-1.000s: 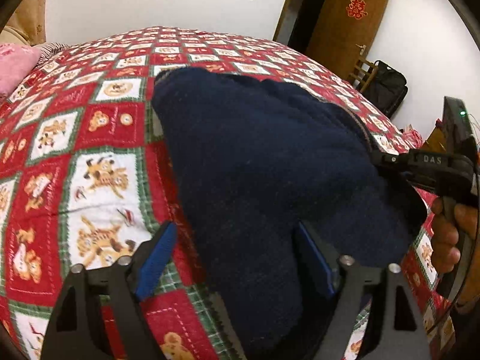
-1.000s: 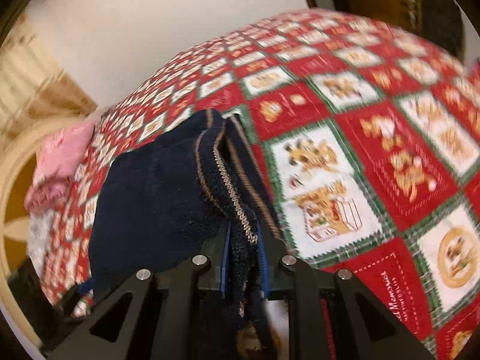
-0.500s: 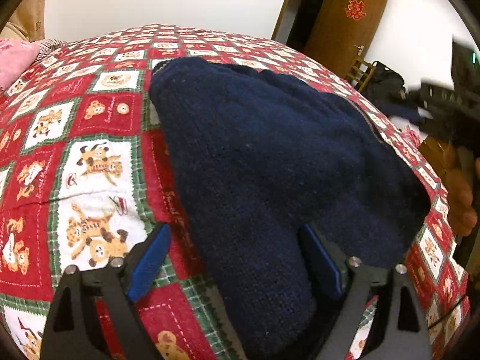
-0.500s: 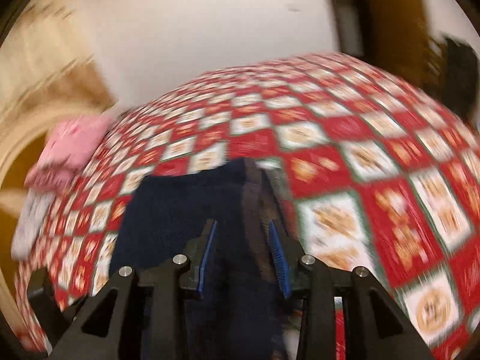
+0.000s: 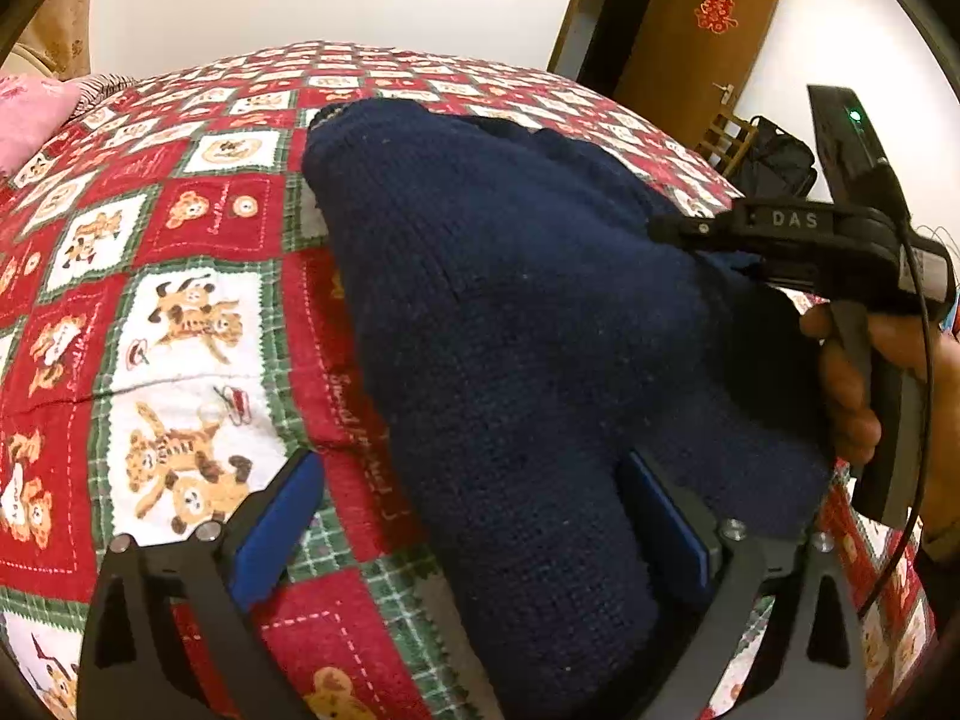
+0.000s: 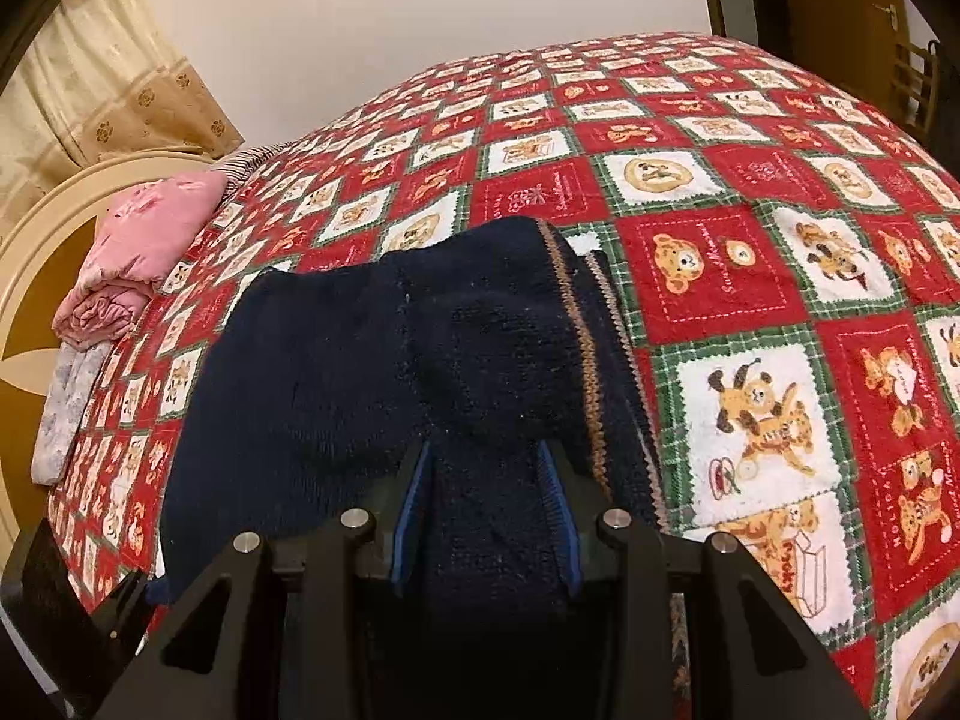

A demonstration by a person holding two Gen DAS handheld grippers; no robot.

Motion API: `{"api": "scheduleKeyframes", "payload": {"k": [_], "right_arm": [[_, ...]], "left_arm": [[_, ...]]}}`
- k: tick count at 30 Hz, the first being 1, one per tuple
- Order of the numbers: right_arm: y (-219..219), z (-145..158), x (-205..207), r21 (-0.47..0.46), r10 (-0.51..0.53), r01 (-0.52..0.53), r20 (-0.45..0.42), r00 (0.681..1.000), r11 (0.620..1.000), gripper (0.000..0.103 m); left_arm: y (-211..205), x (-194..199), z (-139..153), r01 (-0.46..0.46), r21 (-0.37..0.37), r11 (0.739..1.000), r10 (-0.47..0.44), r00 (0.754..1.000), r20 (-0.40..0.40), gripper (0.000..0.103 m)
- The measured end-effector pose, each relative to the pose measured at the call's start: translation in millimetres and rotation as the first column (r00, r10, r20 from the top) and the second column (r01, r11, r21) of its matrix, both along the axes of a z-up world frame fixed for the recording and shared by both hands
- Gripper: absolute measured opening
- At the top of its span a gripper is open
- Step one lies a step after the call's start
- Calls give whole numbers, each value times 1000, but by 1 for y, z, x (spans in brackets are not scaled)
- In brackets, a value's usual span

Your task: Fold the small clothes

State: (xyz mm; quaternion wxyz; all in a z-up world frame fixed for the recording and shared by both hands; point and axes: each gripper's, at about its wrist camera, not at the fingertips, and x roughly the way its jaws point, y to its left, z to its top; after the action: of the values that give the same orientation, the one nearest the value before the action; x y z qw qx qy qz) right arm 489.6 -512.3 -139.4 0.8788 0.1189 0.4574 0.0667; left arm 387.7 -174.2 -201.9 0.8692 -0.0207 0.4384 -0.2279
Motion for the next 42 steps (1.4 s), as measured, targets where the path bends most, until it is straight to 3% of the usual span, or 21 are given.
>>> {"api": "scheduleKeyframes", "payload": {"k": [5, 8, 10, 16, 20, 23, 25, 29, 30, 34, 37, 42], "right_arm": [[9, 20, -34, -78, 4, 2, 78, 997, 997, 39], [14, 26, -70, -99, 34, -25, 89, 995, 995, 39], [13, 26, -96, -163, 24, -9, 92, 996, 987, 39], [1, 9, -138, -224, 13, -9, 16, 1000, 975, 33], [-11, 8, -142, -168, -7, 6, -6, 1000, 986, 27], [-7, 10, -148, -186, -2, 1, -6, 1000, 983, 14], [-9, 3, -150, -214, -15, 13, -7, 1000, 977, 13], [-28, -4, -142, -126, -45, 39, -43, 998, 991, 13], [-29, -3, -141, -115, -44, 38, -48, 998, 993, 16], [-33, 5, -148, -176, -43, 37, -32, 999, 984, 60], [-47, 6, -151, -102, -48, 43, -44, 998, 994, 60], [-57, 7, -153, -88, -68, 64, -37, 997, 994, 61]], "left_arm": [[-1, 2, -1, -6, 1, 1000, 6, 1000, 2, 102], [0, 3, -1, -7, 0, 1000, 7, 1000, 1, 103], [-1, 3, -2, -6, 6, 1000, 6, 1000, 2, 103], [-2, 4, -2, -5, 13, 1000, 5, 1000, 3, 103], [-3, 4, -2, -7, 22, 1000, 7, 1000, 6, 103], [-4, 4, -2, -8, 25, 1000, 8, 1000, 7, 103], [-4, 5, -3, -5, 23, 1000, 5, 1000, 4, 103], [-5, 4, -2, -4, 36, 999, 3, 1000, 8, 103], [-4, 4, -1, -6, 34, 999, 6, 1000, 5, 103], [6, 3, 4, -8, 2, 1000, 8, 1000, -11, 103], [15, 2, 6, -16, -27, 999, 16, 1000, -14, 103], [26, 5, 18, -39, -32, 999, 40, 999, 28, 103]]}}
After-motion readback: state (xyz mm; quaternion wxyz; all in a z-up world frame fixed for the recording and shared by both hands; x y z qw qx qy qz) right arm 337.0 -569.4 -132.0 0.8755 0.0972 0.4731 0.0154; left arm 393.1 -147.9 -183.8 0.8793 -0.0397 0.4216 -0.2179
